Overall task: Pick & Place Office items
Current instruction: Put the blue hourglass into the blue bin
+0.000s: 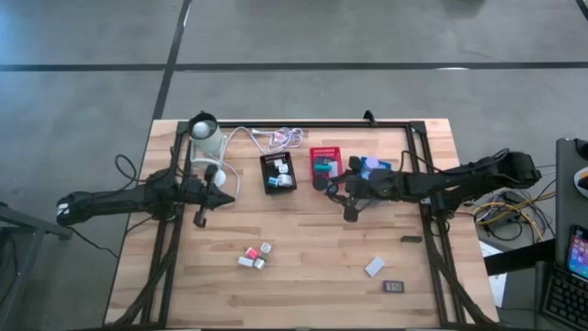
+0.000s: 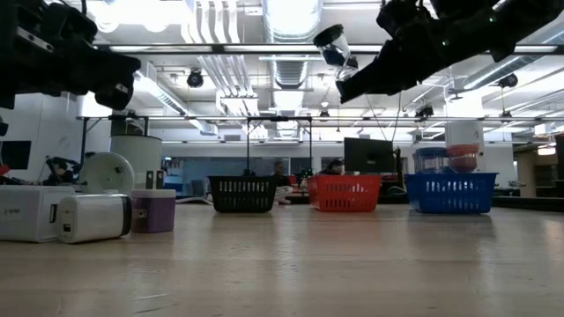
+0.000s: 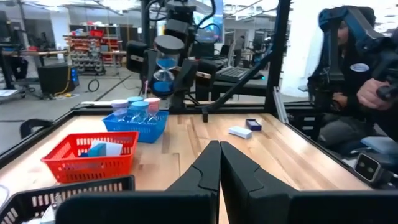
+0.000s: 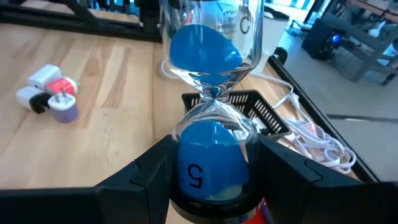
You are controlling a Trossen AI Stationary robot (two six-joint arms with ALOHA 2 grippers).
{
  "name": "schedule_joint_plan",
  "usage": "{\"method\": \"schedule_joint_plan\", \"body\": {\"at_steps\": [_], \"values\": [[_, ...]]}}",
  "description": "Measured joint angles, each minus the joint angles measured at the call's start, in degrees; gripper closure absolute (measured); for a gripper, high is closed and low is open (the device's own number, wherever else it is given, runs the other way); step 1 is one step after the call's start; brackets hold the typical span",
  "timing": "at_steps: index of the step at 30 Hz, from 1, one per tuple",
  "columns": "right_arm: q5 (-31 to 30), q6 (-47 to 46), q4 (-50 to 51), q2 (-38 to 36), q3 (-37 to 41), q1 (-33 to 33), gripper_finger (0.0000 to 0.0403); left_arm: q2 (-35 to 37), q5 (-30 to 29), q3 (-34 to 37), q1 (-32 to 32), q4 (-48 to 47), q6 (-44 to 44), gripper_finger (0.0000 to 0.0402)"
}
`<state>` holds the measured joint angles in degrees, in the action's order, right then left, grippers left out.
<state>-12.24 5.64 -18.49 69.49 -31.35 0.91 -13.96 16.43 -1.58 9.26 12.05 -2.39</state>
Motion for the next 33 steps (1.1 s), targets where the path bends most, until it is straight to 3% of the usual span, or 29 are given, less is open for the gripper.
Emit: {"method": "schedule_joint_plan", "body": {"at_steps": [6, 15, 23, 29, 33], "values": [[0.0, 0.3, 0.1, 0.0, 0.0, 0.0, 0.0218, -0.1, -0.1, 0.0, 0.0, 4.2, 0.2, 0.0396], [-1.3, -1.0, 1.7, 0.1, -1.0, 0.0, 0.0218, -3.2, -6.3, -0.7, 0.0, 7.5, -2.2, 0.0395], [-6.5, -2.2, 27.1, 0.1, -14.3, 0.0, 0.0218, -11.3, -7.2, -8.6, -0.1, 5.8, -2.5, 0.0337], [-9.5, -1.3, 45.1, 1.4, -25.8, 0.0, 0.0218, -19.4, -10.0, -18.7, -0.1, 1.4, -3.3, 0.0287], [-13.3, -0.2, 55.9, 6.1, -34.3, 0.4, 0.0218, -25.5, -10.7, -27.3, 0.0, -4.4, -1.6, 0.0262]]}}
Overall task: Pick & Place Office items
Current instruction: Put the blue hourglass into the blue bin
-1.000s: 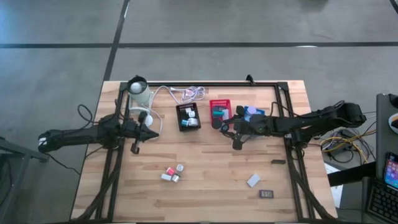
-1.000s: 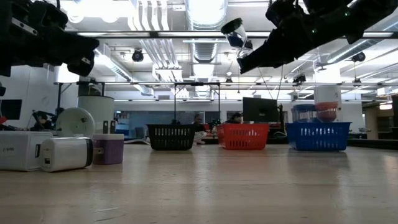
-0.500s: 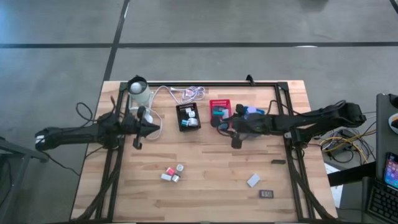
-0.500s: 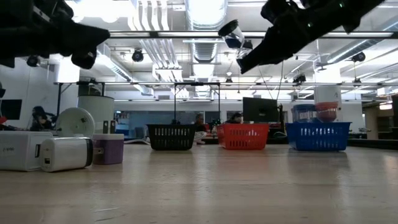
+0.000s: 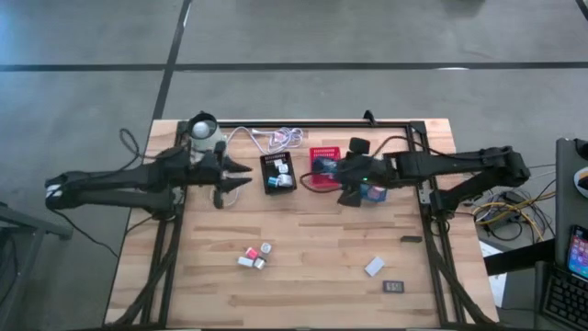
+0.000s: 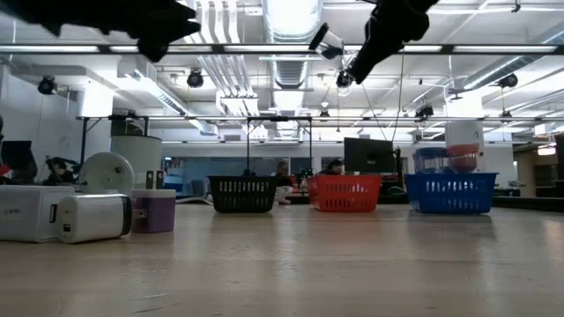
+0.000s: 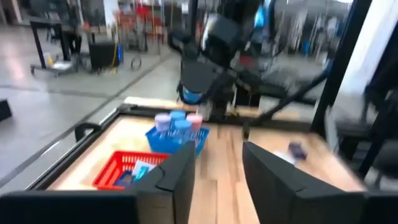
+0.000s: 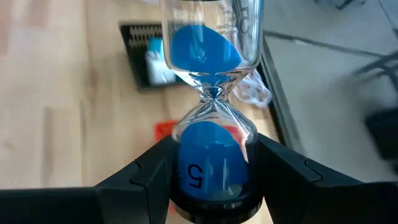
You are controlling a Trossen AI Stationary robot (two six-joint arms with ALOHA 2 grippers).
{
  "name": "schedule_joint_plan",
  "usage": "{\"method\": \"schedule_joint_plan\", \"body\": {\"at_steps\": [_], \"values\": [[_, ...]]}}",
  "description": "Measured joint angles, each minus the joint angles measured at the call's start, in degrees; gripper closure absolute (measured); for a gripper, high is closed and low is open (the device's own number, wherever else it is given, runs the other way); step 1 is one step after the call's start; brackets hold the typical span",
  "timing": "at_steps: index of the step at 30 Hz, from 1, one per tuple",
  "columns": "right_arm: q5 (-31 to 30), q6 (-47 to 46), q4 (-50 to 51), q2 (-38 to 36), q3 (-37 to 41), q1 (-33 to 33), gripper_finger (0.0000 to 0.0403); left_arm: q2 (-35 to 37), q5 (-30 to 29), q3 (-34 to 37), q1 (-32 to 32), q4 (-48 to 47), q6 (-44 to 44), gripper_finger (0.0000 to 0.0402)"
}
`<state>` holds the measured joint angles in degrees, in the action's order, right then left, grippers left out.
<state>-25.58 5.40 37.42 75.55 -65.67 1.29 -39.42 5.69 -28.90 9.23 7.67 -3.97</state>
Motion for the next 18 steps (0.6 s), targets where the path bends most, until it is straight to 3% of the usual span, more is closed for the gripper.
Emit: {"method": "schedule_joint_plan", "body": {"at_steps": [5, 9, 18], "values": [[-6.6, 1.3, 11.0, 8.5, -10.1, 1.0, 0.0218, -8.5, -1.1, -10.9, -0.2, -9.7, 9.2, 0.0234], [-7.4, 3.0, 16.0, 14.3, -16.4, 1.8, 0.0218, -14.8, -4.8, -16.8, -0.6, -13.2, 18.2, 0.0206], [-7.4, 5.7, 18.1, 20.2, -23.7, 3.5, 0.0218, -23.7, -6.2, -20.7, -1.2, -8.1, 29.0, 0.0129]]}}
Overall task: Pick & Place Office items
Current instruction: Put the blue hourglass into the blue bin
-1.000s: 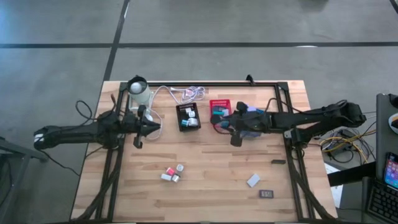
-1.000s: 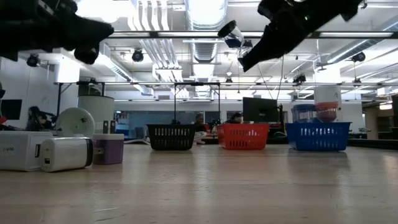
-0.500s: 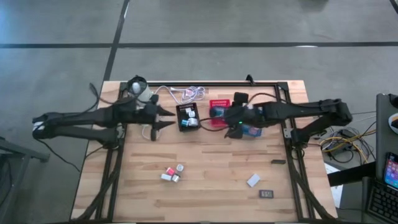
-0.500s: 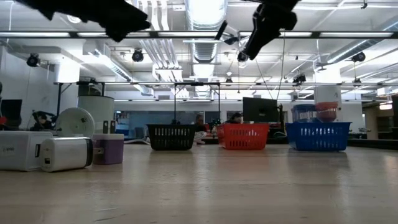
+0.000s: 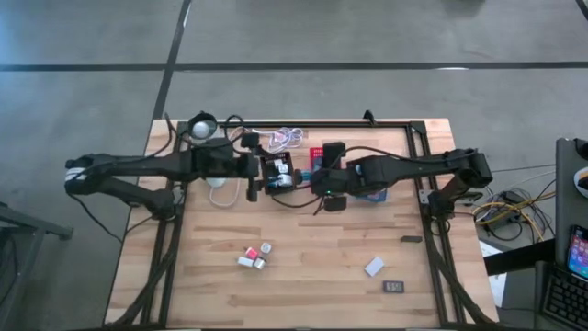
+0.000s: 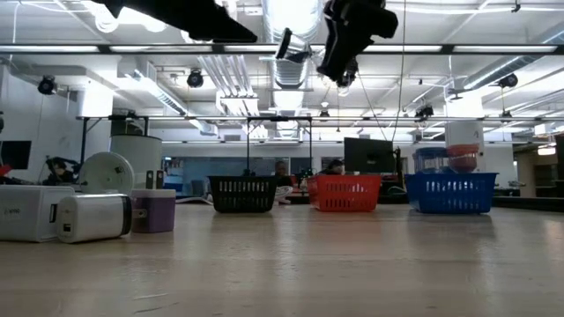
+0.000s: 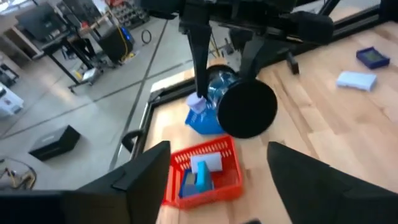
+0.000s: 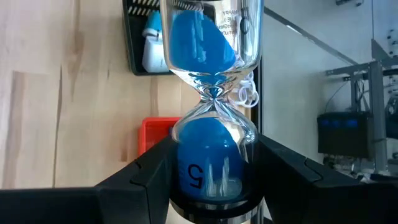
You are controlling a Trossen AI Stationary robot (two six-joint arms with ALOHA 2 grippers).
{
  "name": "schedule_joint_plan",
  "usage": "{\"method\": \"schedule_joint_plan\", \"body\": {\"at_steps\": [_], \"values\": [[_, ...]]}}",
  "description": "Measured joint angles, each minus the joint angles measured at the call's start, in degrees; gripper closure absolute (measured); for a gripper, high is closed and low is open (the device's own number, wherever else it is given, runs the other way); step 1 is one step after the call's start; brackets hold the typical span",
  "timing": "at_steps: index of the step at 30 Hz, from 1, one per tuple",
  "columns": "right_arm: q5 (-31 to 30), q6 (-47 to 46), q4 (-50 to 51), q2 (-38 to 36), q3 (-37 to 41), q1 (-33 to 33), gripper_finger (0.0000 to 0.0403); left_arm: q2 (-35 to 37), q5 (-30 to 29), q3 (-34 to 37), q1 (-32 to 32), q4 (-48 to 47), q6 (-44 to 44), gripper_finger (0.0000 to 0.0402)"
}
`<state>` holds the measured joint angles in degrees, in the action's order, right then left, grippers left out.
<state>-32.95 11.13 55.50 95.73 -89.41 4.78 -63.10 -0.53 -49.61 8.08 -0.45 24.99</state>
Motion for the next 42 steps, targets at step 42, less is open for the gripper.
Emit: {"method": "schedule_joint_plan", "body": {"at_steps": [42], "values": [[3.3, -1.2, -0.1, 0.0, -3.0, -0.1, 0.0219, -13.1, -3.6, -7.5, -4.5, 6.6, 3.6, 0.0170]]}}
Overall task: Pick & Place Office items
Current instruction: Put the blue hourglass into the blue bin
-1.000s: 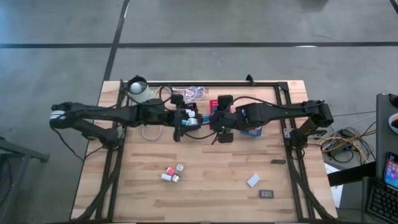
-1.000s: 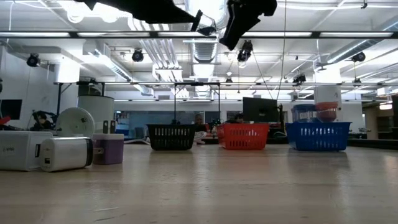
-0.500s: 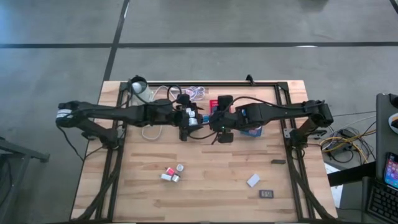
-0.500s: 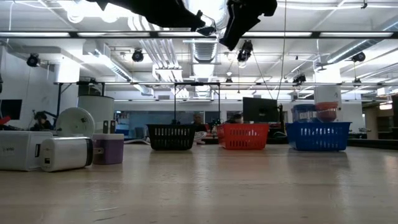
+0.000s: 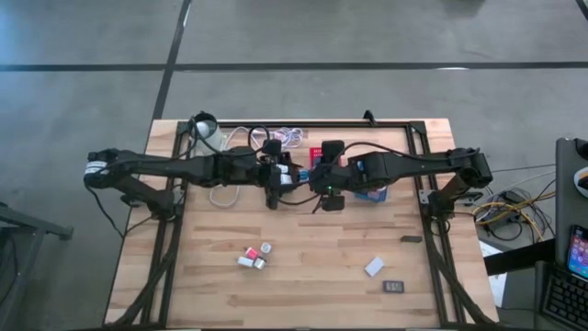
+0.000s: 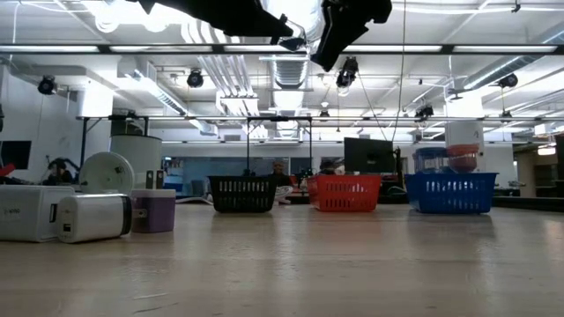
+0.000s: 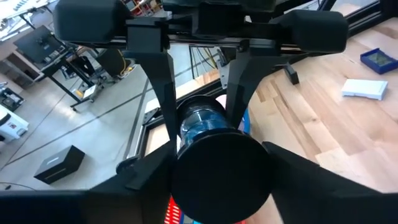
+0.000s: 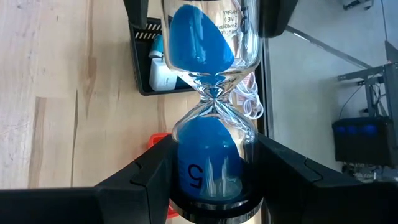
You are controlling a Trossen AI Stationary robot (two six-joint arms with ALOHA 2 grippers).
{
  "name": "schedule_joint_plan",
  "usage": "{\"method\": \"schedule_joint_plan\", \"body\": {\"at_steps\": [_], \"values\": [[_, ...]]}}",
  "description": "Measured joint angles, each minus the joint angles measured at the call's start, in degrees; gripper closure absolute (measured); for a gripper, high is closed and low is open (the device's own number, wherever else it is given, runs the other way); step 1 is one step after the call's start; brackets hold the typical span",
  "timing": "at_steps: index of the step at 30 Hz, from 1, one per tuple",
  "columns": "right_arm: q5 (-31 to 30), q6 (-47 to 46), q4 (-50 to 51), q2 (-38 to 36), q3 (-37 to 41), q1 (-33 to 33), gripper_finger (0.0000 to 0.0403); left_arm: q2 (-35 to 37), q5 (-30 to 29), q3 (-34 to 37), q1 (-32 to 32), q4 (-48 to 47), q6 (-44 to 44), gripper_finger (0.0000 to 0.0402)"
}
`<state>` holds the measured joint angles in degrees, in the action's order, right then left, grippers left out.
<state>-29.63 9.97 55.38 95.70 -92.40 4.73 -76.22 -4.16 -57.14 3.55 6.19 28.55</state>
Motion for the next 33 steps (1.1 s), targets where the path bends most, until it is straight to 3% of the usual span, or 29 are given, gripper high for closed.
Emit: {"method": "schedule_joint_plan", "body": {"at_steps": [2, 10, 19, 27, 33], "values": [[0.0, 0.1, 0.0, 0.0, 0.0, 0.0, 0.0219, 0.0, 0.1, 0.0, 0.0, -0.1, -0.1, 0.0188], [0.0, 0.4, -0.1, 0.0, 0.0, 0.0, 0.0219, 0.1, -1.0, 0.0, 0.0, -0.3, -0.1, 0.0186], [-0.2, 0.9, 0.0, -0.6, 0.0, 0.0, 0.0174, 1.4, -2.6, 0.1, 0.0, -1.3, -0.7, 0.0186], [0.4, -0.1, 1.6, -5.8, 0.0, 0.2, 0.0158, 5.3, -4.5, 0.2, 0.2, -3.3, -2.2, 0.0186], [7.7, -0.8, 0.0, -11.3, 1.6, 0.4, 0.0161, 8.7, -3.7, 0.5, 0.1, -5.6, -4.2, 0.0186]]}}
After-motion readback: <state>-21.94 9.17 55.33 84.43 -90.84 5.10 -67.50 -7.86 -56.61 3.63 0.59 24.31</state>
